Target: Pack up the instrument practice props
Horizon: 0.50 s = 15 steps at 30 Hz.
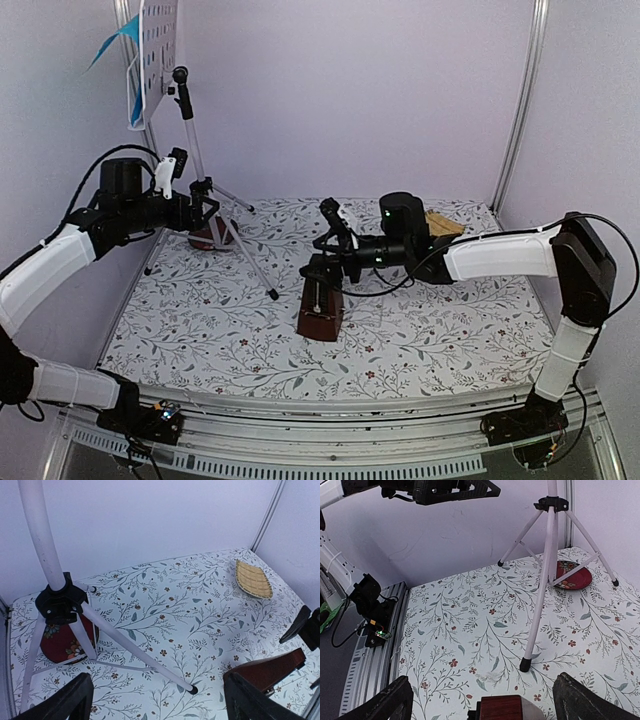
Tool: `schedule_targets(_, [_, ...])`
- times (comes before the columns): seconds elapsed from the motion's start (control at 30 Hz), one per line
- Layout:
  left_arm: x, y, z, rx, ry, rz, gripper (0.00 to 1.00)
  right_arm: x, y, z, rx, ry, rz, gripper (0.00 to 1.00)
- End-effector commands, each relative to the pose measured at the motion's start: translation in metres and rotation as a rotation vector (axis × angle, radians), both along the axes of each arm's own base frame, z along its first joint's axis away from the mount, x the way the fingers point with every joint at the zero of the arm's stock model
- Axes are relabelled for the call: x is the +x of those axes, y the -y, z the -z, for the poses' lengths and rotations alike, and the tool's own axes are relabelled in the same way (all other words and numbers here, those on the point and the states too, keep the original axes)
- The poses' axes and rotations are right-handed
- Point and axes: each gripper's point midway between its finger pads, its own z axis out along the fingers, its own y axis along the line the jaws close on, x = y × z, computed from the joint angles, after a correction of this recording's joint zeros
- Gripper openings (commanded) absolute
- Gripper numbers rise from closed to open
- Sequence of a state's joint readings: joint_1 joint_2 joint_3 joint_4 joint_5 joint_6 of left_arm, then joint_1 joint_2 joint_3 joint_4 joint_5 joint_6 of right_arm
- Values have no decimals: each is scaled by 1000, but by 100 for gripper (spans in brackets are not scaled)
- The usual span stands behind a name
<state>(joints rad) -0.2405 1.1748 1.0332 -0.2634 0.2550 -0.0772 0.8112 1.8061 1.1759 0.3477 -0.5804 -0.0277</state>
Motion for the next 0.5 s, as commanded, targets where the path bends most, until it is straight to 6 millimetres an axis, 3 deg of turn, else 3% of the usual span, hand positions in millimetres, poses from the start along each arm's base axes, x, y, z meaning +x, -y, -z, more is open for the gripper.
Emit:
schedule_targets(0.0, [-1,-6,6,29,-8,-15,93,-6,-3,11,8,4,-40,99])
schedule_targets(0.2, [-1,-7,5,29,-6,-16,93,0,3,29,-12,2,16,99])
schedule_targets(0.47, [-1,-4,8,22,-14,2,93,1,6,36,-3,-8,41,99])
